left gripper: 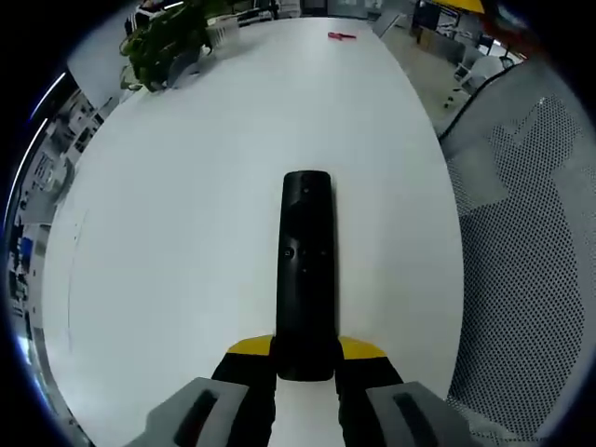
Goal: Press the specified remote control buttons in sequence, fully releasing each button before pressing the next.
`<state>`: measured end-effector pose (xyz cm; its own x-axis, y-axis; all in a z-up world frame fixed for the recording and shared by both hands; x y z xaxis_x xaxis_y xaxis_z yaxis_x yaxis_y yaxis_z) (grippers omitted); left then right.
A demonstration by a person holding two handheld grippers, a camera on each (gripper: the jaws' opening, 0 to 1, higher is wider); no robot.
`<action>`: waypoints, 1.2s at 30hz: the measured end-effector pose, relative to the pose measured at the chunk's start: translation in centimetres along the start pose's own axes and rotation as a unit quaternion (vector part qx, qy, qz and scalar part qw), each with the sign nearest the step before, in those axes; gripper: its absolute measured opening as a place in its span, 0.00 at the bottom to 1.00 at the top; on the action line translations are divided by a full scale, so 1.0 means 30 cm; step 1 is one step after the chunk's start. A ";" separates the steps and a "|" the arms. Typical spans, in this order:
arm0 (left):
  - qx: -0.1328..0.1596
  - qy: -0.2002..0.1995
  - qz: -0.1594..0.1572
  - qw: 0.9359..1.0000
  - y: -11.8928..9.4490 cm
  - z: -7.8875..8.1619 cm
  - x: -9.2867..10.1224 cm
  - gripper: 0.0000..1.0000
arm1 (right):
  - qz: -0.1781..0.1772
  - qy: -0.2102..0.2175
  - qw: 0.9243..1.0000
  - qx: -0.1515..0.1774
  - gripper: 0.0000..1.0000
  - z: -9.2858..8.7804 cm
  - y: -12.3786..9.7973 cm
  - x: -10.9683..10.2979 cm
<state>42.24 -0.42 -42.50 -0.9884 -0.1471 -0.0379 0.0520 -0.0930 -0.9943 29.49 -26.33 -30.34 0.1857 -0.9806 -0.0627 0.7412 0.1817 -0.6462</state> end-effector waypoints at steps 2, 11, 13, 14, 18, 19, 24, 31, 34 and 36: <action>0.001 0.004 0.000 1.000 0.000 -0.003 0.009 0.23 | -0.001 -0.007 1.000 -0.004 0.00 0.000 0.002 -0.003; 0.015 0.017 -0.001 1.000 -0.006 -0.025 0.064 0.23 | 0.060 0.018 0.997 -0.048 0.00 0.012 0.017 -0.032; 0.019 0.020 -0.002 1.000 -0.005 -0.031 0.080 0.23 | 0.084 0.022 0.995 -0.057 0.00 0.029 0.017 -0.051; 0.021 0.025 -0.004 0.999 -0.005 -0.033 0.089 0.24 | 0.085 0.017 0.994 -0.061 0.00 0.037 0.019 -0.056; 0.018 0.038 -0.003 0.999 -0.007 -0.031 0.112 0.24 | 0.095 0.007 0.993 -0.073 0.00 0.097 0.047 -0.081; 0.016 0.043 -0.001 0.999 -0.008 -0.030 0.116 0.24 | 0.101 0.007 0.992 -0.074 0.00 0.115 0.054 -0.088; 0.014 0.045 0.001 0.999 -0.008 -0.031 0.133 0.24 | 0.120 -0.016 0.991 -0.059 0.00 0.214 0.096 -0.140; 0.036 0.029 -0.005 0.999 -0.007 -0.051 0.149 0.24 | 0.141 0.006 0.989 -0.048 0.00 0.255 0.198 -0.188; 0.051 0.022 -0.005 0.998 -0.007 -0.062 0.160 0.24 | 0.135 0.021 0.988 -0.066 0.00 0.228 0.252 -0.202; 0.064 0.018 -0.008 0.998 -0.005 -0.070 0.165 0.24 | 0.134 0.025 0.988 -0.076 0.00 0.208 0.279 -0.209</action>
Point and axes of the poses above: the point that each gripper's makers call its tool centre point, and the gripper's own axes: y roughly forward along the fingers, x roughly to its right, z roughly out of its top, the point moved 10 cm from there along -y, roughly backward along the fingers, and after that the axes turned 11 degrees about -x, right-handed, at the moved point
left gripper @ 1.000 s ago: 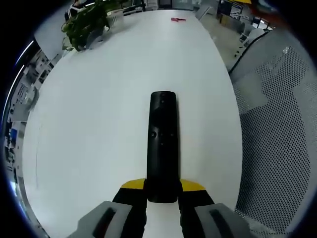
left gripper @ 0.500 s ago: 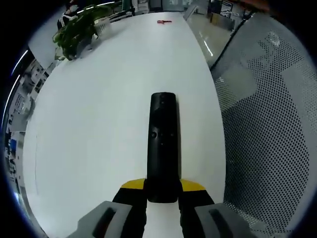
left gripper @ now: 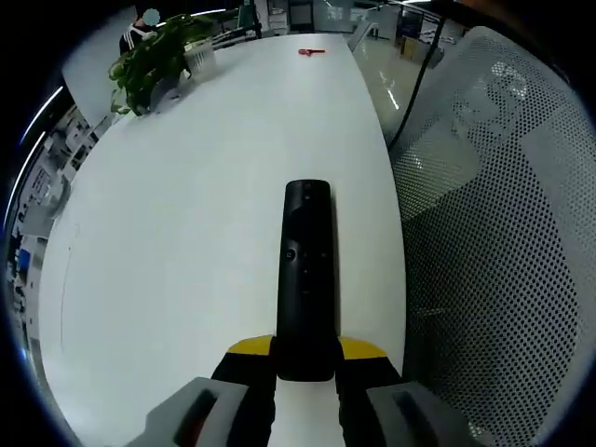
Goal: Press the specified remote control buttons in sequence, fully releasing each button before pressing the next.
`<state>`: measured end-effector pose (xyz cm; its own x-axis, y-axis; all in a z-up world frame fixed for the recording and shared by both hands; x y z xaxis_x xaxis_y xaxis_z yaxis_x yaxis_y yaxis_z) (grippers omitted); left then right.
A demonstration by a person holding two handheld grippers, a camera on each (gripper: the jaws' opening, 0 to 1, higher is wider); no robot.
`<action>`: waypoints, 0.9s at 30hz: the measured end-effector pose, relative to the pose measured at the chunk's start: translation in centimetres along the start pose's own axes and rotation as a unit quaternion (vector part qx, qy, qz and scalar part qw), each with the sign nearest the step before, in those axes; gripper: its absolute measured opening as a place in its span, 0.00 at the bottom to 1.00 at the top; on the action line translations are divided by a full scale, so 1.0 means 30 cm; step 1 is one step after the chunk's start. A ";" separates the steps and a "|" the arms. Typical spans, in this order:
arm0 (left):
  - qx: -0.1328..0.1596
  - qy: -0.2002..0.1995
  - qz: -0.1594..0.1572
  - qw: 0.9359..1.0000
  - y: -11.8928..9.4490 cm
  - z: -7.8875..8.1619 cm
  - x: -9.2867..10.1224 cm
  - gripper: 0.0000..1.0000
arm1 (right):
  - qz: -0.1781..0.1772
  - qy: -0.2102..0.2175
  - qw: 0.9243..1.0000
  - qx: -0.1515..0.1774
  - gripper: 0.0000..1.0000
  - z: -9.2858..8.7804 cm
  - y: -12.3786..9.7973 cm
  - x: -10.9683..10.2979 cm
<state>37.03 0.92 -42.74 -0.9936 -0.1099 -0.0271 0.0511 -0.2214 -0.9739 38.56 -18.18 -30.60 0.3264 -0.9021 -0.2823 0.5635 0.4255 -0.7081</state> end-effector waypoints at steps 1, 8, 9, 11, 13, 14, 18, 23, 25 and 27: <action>0.005 -0.002 -0.001 1.000 0.000 -0.004 0.002 0.24 | 0.001 0.004 1.000 -0.010 0.00 -0.008 0.013 0.001; 0.032 -0.003 -0.006 0.999 0.002 -0.017 0.011 0.24 | -0.001 0.030 0.996 -0.084 0.00 -0.113 0.076 0.029; 0.035 -0.002 -0.007 0.999 0.003 -0.019 0.010 0.24 | 0.000 0.038 0.995 -0.090 0.00 -0.123 0.082 0.039; 0.040 -0.002 -0.009 0.999 0.003 -0.022 0.009 0.24 | -0.004 0.057 0.993 -0.106 0.00 -0.127 0.087 0.054; 0.046 0.008 -0.013 0.999 0.004 -0.025 0.010 0.24 | -0.010 0.064 0.991 -0.121 0.00 -0.138 0.096 0.070; 0.047 0.013 -0.014 0.999 0.005 -0.023 0.010 0.24 | -0.011 0.070 0.988 -0.136 0.00 -0.148 0.099 0.073; 0.051 0.019 -0.019 0.998 0.006 -0.023 0.009 0.24 | -0.018 0.076 0.977 -0.198 0.00 -0.186 0.126 0.077; 0.057 0.031 -0.023 0.998 0.007 -0.023 0.011 0.24 | -0.007 0.085 0.962 -0.260 0.00 -0.233 0.172 0.073; 0.058 0.035 -0.025 0.997 0.008 -0.022 0.010 0.24 | -0.012 0.095 0.953 -0.287 0.00 -0.251 0.182 0.075; 0.058 0.038 -0.026 0.997 0.009 -0.021 0.010 0.24 | -0.016 0.102 0.947 -0.303 0.00 -0.264 0.191 0.080</action>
Point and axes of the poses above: the point that each gripper's makers call its tool centre point, and the gripper's own axes: y roughly forward along the fingers, x roughly to its right, z roughly out of its top, the point moved 10 cm from there along -y, roughly backward along the fingers, and after that the axes turned 11 degrees about -x, right-handed, at the moved point
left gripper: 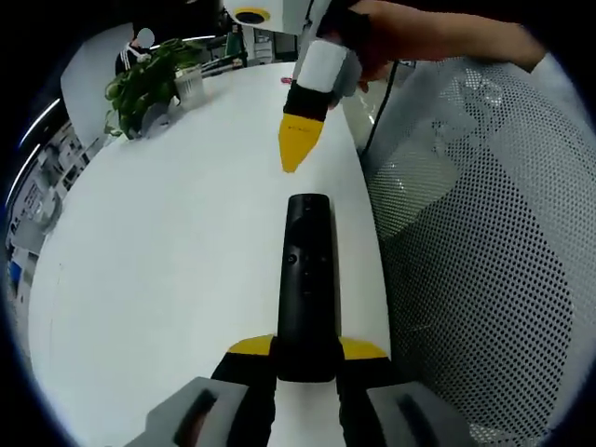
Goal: Press the specified remote control buttons in sequence, fully releasing each button before pressing the next.
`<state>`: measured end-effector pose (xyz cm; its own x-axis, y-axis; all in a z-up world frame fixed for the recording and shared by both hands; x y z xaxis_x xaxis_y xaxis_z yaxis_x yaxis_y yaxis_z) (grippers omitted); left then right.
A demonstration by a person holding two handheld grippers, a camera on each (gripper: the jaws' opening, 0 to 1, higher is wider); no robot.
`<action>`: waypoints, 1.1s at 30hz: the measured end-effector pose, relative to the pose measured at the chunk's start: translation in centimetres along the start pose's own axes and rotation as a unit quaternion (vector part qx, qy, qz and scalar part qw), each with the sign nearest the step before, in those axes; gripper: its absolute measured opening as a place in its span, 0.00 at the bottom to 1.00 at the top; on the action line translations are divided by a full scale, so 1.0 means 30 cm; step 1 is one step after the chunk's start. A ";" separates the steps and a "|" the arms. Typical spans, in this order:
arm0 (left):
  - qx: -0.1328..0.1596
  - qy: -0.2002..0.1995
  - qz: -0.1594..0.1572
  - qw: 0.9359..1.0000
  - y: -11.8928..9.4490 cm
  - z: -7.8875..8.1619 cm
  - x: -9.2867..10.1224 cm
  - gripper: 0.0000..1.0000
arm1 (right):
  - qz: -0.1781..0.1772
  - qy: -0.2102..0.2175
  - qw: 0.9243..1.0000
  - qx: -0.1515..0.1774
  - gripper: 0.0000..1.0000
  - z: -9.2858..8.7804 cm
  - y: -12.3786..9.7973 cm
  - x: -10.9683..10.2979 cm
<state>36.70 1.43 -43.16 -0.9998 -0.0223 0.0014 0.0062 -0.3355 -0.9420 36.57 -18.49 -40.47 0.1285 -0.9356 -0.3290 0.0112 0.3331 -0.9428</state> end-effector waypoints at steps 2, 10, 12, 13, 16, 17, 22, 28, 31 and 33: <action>0.001 -0.001 -0.001 1.000 0.000 0.000 0.000 0.24 | 0.007 0.011 1.000 -0.012 0.00 0.000 0.012 0.006; 0.004 0.000 -0.001 1.000 0.005 0.005 0.003 0.24 | 0.036 0.049 0.998 -0.036 0.00 -0.011 0.031 0.015; 0.006 -0.004 0.000 1.000 0.006 0.003 0.005 0.24 | 0.039 0.052 0.997 -0.040 0.00 -0.012 0.038 0.014; 0.007 -0.006 0.000 1.000 0.006 0.003 0.005 0.24 | 0.040 0.053 0.997 -0.042 0.00 -0.014 0.041 0.014; 0.010 -0.008 0.000 1.000 0.007 0.002 0.005 0.24 | 0.033 0.051 0.997 -0.044 0.00 -0.015 0.050 0.013; 0.010 -0.008 0.000 1.000 0.007 0.002 0.005 0.24 | 0.031 0.049 0.997 -0.044 0.00 -0.013 0.052 0.012; 0.012 -0.012 0.000 1.000 0.008 0.001 0.004 0.24 | 0.021 0.036 0.998 -0.048 0.00 -0.009 0.062 0.000; 0.011 -0.012 0.000 1.000 0.007 0.002 0.003 0.24 | 0.028 0.048 0.997 -0.048 0.00 -0.009 0.060 0.010; 0.011 -0.013 0.000 1.000 0.007 0.002 0.003 0.24 | 0.030 0.051 0.997 -0.048 0.00 -0.009 0.061 0.012; 0.009 -0.013 0.001 1.000 0.007 0.003 0.004 0.24 | 0.030 0.049 0.997 -0.047 0.00 -0.013 0.060 0.009</action>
Point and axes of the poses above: the point that each gripper's makers call its tool centre point, and the gripper's own axes: y roughly forward along the fingers, x roughly to its right, z roughly out of its top, the point moved 10 cm from there along -y, roughly backward along the fingers, and after that the axes turned 11 degrees about -x, right-handed, at the moved point
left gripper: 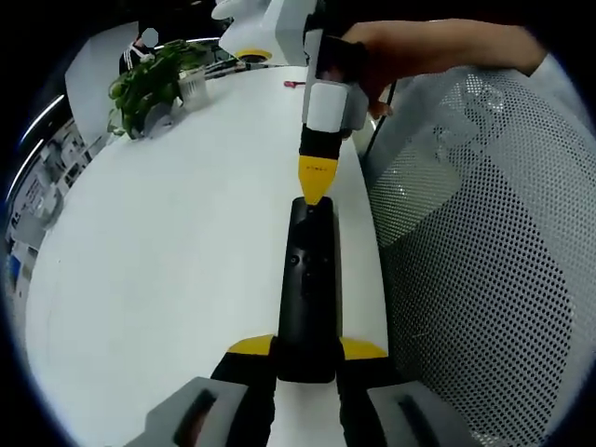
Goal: Press the specified remote control buttons in sequence, fully releasing each button before pressing the next.
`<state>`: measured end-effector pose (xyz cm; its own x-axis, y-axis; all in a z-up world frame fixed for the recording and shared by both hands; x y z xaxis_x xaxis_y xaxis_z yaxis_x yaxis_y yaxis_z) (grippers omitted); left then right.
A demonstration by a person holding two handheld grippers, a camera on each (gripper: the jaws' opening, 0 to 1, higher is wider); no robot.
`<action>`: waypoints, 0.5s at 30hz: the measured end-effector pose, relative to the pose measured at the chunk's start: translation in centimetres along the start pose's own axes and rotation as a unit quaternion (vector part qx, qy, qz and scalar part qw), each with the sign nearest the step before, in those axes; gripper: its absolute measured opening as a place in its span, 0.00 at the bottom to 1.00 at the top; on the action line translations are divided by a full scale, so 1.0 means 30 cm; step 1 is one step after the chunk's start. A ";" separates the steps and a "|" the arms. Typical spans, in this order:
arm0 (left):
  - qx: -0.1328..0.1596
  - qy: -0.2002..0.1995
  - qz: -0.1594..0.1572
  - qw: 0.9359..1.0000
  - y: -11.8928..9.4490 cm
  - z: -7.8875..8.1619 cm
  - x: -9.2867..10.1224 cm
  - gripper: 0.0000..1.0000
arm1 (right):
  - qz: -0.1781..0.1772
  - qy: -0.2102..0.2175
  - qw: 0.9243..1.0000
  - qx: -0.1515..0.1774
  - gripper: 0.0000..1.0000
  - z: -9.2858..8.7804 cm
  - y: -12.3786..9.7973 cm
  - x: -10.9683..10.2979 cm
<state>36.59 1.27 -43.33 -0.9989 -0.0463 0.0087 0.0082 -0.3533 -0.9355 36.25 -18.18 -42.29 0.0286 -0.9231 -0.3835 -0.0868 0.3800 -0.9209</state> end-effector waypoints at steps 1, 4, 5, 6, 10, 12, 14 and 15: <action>-0.001 0.000 0.000 1.000 0.000 0.000 0.000 0.24 | -0.001 -0.001 1.000 0.001 0.00 -0.001 0.001 -0.001; -0.001 0.000 0.000 1.000 0.000 0.001 -0.001 0.24 | -0.007 -0.010 1.000 0.001 0.00 -0.002 0.001 -0.004; -0.002 0.000 0.000 1.000 0.000 0.001 -0.001 0.24 | -0.005 -0.004 1.000 0.002 0.00 -0.002 0.001 -0.003; -0.002 0.000 0.000 1.000 0.000 0.002 -0.001 0.24 | -0.001 0.003 1.000 0.004 0.00 -0.004 0.001 0.001; -0.001 -0.003 0.000 1.000 0.000 0.001 0.000 0.25 | 0.011 0.008 1.000 0.007 0.00 -0.007 0.000 0.010; -0.001 -0.003 0.000 1.000 0.000 0.002 0.001 0.25 | 0.011 0.007 1.000 0.006 0.00 -0.008 0.000 0.005; -0.001 -0.004 0.000 1.000 0.000 0.002 0.001 0.25 | 0.004 -0.001 1.000 0.007 0.00 -0.010 0.000 -0.002; -0.001 -0.004 0.000 1.000 0.000 0.002 0.001 0.25 | 0.002 -0.005 1.000 0.008 0.00 -0.011 0.000 -0.004</action>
<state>36.57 1.22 -43.31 -0.9985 -0.0544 0.0112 0.0087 -0.3517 -0.9361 35.91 -18.09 -42.21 0.0384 -0.9213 -0.3871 -0.0715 0.3838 -0.9206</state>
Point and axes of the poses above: the point that each gripper's makers call its tool centre point, and the gripper's own axes: y roughly forward along the fingers, x roughly to its right, z roughly out of its top, the point moved 10 cm from there along -y, roughly backward along the fingers, and after that the axes turned 11 degrees about -x, right-handed, at the moved point
